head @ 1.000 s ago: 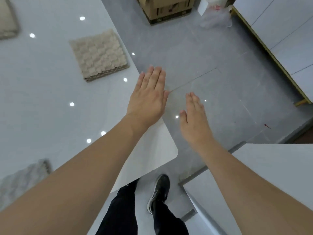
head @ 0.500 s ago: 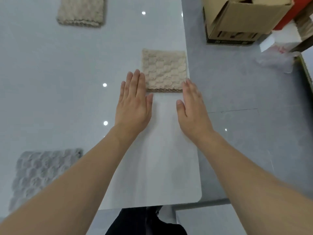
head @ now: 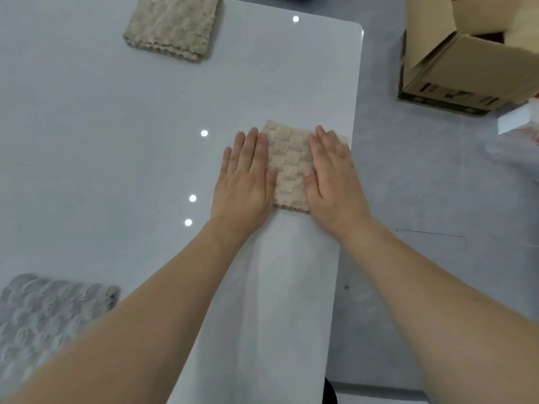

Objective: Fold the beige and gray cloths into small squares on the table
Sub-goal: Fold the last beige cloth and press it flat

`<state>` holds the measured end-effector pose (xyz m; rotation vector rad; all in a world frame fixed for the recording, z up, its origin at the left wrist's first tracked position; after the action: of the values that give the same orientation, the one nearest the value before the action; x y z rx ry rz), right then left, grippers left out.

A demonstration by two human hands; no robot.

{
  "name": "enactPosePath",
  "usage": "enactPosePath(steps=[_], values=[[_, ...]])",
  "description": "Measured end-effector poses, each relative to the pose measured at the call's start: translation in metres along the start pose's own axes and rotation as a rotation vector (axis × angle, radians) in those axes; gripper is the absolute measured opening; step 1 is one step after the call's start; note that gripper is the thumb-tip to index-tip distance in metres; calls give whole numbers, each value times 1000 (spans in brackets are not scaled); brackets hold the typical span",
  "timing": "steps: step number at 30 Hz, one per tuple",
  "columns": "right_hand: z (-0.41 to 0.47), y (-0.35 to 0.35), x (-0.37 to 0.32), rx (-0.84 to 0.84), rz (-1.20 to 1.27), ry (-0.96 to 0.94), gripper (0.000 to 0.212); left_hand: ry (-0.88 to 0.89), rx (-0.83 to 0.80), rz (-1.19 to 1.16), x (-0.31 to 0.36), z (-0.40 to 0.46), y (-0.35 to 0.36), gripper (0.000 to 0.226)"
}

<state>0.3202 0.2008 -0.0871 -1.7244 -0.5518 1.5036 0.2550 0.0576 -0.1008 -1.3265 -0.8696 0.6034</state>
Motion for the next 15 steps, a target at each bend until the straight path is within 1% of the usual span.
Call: enactPosePath(steps=[5,15], values=[[20,7,14,-71,-112,-111,55,-20,-17,91,-3,1,9,54],[20,12,19,-20,-91,-161,58,-44,20,108,-2,3,7,53]])
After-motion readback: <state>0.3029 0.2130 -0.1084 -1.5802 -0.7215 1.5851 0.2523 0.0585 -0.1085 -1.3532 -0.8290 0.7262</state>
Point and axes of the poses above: each hand's wrist, its own z-axis towards the middle knuckle, its own y-axis out of the palm, x = y × z, the point moved 4 cm from there along z, towards the middle knuckle, and after that the axes turned 13 degrees about z, right-handed, at the moved point
